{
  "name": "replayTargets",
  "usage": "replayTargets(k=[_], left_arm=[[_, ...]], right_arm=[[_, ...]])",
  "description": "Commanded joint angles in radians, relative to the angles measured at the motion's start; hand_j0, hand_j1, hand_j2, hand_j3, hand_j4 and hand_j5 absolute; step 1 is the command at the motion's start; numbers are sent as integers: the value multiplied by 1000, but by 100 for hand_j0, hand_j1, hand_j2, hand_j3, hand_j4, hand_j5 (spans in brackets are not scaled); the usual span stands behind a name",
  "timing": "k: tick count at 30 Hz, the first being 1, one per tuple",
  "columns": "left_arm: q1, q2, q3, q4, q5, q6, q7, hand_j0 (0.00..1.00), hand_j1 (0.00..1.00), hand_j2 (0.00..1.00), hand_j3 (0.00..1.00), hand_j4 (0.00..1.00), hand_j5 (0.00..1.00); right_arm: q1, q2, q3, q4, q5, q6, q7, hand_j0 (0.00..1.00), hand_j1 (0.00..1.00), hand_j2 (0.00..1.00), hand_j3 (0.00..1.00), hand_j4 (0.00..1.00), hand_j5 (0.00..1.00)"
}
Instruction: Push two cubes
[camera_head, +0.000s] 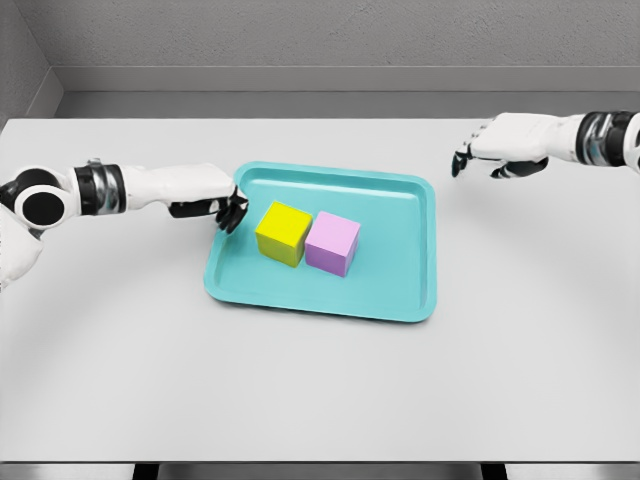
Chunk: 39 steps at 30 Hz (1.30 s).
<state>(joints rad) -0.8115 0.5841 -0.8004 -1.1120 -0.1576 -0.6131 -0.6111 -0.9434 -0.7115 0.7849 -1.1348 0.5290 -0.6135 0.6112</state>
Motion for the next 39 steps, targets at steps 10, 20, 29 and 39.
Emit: replayTargets(k=[10, 20, 29, 39], left_arm=[[-11, -73, 7, 107, -57, 2, 0, 14, 14, 14, 14, 14, 14], [-8, -121, 3, 129, -80, 2, 0, 14, 14, 14, 14, 14, 14], [-8, -142, 3, 132, -82, 2, 0, 14, 14, 14, 14, 14, 14], [32, 22, 306, 256, 89, 2, 0, 100, 100, 100, 100, 100, 100]], right_arm=[[9, -25, -22, 0, -4, 3, 0, 100, 100, 100, 100, 100, 100], [12, -72, -21, 6, -76, 3, 0, 100, 100, 100, 100, 100, 100], [11, -74, -16, 1, -76, 3, 0, 100, 100, 100, 100, 100, 100], [11, -89, -19, -7, -78, 3, 0, 100, 100, 100, 100, 100, 100]])
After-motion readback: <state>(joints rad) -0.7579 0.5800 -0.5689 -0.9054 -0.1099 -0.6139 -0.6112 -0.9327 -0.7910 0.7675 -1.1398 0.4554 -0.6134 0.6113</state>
